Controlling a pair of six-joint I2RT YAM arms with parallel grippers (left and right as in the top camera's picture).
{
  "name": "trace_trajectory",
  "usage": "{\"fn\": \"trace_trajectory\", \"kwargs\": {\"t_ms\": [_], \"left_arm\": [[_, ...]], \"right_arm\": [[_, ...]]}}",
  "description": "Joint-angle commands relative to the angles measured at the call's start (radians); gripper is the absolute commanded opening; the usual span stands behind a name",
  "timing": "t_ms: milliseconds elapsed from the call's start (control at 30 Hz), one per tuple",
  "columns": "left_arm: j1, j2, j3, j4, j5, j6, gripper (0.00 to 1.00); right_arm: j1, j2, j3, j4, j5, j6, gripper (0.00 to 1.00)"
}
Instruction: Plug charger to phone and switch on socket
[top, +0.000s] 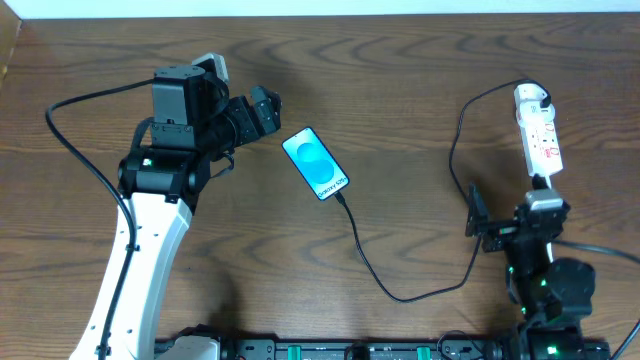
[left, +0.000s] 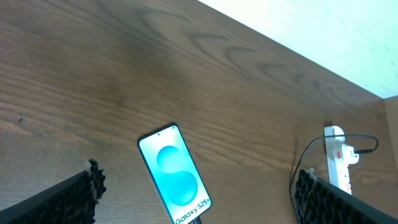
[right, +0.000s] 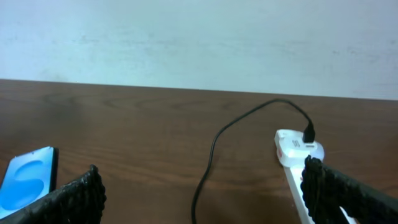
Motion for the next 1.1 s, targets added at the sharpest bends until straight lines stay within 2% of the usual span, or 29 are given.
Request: {"fn": "trace_trajectory", "kwargs": {"t_ms": [0, 267, 467, 1067], "left_arm": [[0.003, -0.009, 0.016, 0.0, -0.013, 0.01, 1.0], [0.003, -0.009, 0.016, 0.0, -0.013, 0.01, 1.0], [0.003, -0.009, 0.016, 0.0, -0.013, 0.01, 1.0], [0.003, -0.009, 0.016, 0.0, -0.013, 0.01, 1.0]], "right_arm": [[0.01, -0.074, -0.068, 0.023, 0.011, -0.004, 0.99], [0.01, -0.208, -0.177, 0.023, 0.011, -0.003, 0.99], [0.01, -0.287, -0.176, -0.09, 0.012, -0.004, 0.99], [0.022, -0.286, -0.176, -0.086, 0.011, -0.004, 0.99]]}}
